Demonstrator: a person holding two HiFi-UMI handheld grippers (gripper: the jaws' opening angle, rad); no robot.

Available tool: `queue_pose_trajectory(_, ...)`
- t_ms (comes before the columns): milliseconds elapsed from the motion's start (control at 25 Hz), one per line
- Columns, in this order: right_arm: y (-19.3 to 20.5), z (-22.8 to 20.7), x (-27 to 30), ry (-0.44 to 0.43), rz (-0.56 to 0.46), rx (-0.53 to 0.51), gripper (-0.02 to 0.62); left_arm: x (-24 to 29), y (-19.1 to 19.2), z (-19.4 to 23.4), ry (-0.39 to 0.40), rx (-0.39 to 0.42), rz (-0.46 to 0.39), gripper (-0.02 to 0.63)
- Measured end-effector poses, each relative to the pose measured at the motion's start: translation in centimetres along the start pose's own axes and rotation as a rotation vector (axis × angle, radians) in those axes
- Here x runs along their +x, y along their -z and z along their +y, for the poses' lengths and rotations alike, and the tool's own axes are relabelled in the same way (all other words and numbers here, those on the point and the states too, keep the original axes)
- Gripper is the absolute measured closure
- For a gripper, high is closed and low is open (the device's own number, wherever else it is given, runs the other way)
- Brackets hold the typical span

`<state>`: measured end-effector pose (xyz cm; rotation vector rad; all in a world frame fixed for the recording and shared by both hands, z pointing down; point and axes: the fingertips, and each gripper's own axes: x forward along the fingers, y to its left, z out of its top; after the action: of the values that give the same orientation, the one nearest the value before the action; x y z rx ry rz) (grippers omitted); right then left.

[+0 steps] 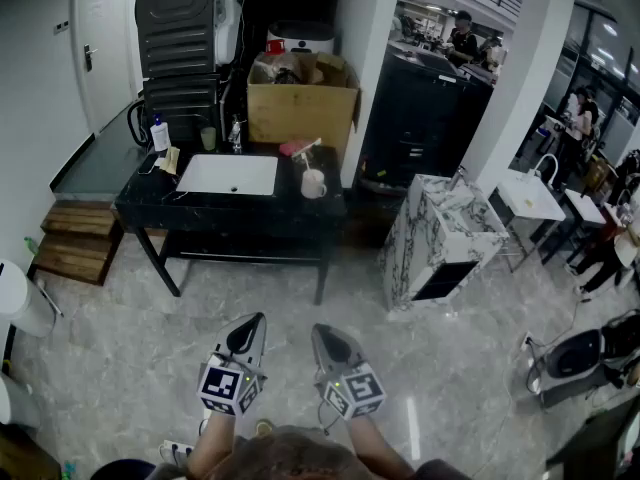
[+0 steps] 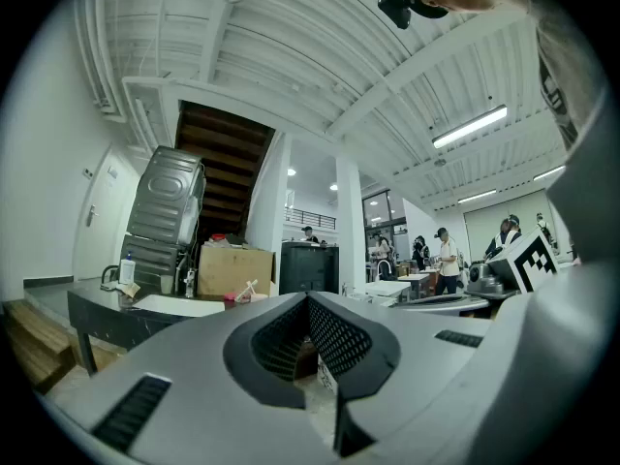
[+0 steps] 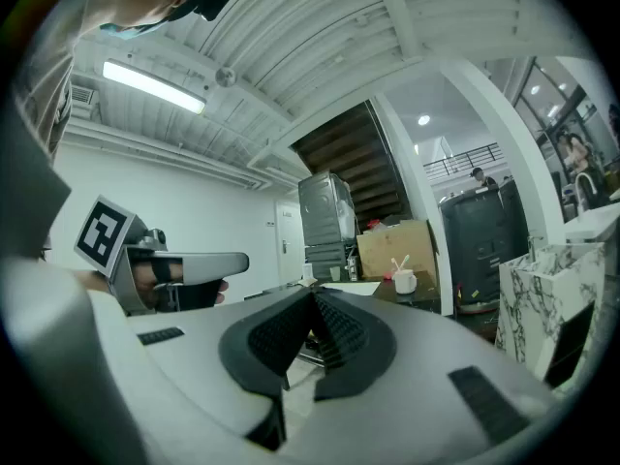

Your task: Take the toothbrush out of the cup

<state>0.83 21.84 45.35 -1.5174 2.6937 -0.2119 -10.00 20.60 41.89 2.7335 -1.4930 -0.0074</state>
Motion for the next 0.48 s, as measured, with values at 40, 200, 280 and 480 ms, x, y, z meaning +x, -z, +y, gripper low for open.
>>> queue_pose_trajectory(40, 0.08, 0.02, 0.02, -0.002, 0.001, 0.002, 0.595, 0.03, -0.03, -0.03, 0.001, -0.001, 0.0, 0.606)
queue_pose_trajectory(200, 0.18, 0.05, 0.1, -0.002, 0.003, 0.008, 0.595, 0.12, 0.02, -0.08, 0.005, -0.004, 0.002, 0.606)
queue_pose_trajectory(280, 0.31, 0.13, 0.27, -0.001, 0.008, 0.005, 0.595, 0.14, 0.14, 0.12, 0.007, -0.007, 0.003, 0.606)
queue_pose_trajectory(480, 0.32, 0.55, 0.75, -0.002, 0.003, 0.008, 0.595, 0.15, 0.35, 0.5, 0.021, -0.001, 0.009, 0.604)
